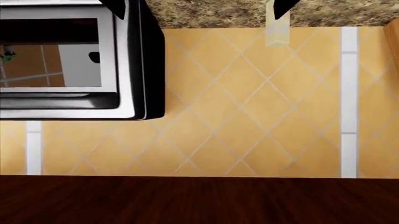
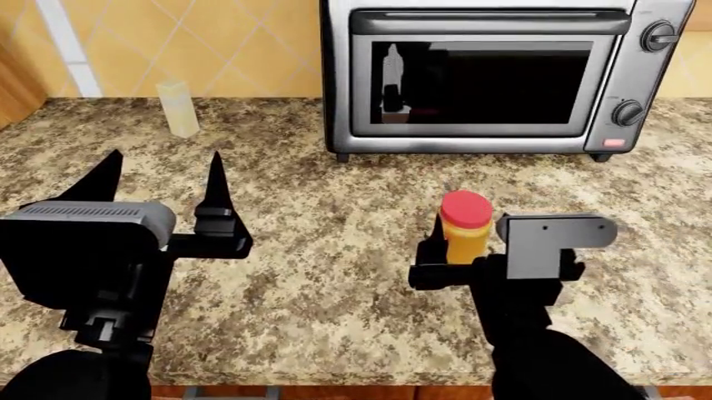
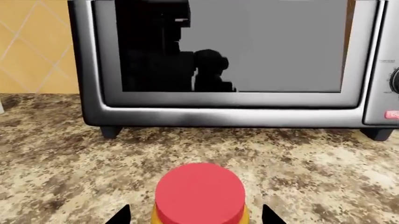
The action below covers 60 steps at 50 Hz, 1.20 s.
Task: Pick the peanut butter and salsa from the counter and place them in the cabinets closest to them.
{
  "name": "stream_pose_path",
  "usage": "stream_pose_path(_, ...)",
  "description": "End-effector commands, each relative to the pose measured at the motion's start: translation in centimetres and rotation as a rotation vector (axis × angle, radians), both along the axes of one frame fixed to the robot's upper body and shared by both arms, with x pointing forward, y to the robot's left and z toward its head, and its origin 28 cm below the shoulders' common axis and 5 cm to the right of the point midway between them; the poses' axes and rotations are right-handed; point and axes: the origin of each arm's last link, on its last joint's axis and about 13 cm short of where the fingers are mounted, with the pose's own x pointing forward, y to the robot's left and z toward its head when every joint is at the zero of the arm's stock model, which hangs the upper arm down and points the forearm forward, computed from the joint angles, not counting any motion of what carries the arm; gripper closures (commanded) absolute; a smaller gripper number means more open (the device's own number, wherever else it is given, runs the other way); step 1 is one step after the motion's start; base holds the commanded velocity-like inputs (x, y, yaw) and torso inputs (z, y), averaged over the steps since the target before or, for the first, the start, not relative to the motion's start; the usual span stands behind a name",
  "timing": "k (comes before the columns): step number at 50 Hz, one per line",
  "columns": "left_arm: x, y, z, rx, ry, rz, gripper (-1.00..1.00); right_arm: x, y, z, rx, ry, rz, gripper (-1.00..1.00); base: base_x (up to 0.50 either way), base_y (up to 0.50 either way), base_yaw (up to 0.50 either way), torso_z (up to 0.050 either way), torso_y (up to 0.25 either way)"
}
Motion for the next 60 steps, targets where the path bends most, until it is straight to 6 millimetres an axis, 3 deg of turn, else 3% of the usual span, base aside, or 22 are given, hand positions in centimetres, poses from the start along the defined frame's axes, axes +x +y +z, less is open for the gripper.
stream_pose_path(1,0.0,0.0,-0.1,0.002,0.0,-0.001,-1.0,0.9,-0.2,-1.1,0.007,0.042,-0.007,-1.0,0.0,0.0,0.0,0.0,0.0)
stream_pose_path(43,-0.1,-0.2,-0.1,0.014,0.003,-0.002,-1.0,4.2,-0.6,-4.3,-0.004,0.195,-0.019,-1.0,0.0,0.0,0.0,0.0,0.0)
stream_pose_path(44,-0.1,-0.2,-0.2,0.014,0.004,-0.002,-1.0,4.2,-0.6,-4.4,-0.007,0.198,-0.019,1.0,0.0,0.0,0.0,0.0,0.0)
stream_pose_path(54,0.0,-0.2,-0.2,0.015,0.006,-0.004,-1.0,4.0,-0.7,-4.4,-0.011,0.196,-0.048,1.0,0.0,0.0,0.0,0.0,0.0)
stream_pose_path(60,0.0,-0.2,-0.3,0.017,0.006,-0.005,-1.0,3.1,-0.6,-3.0,-0.027,0.122,-0.063,1.0,0.0,0.0,0.0,0.0,0.0)
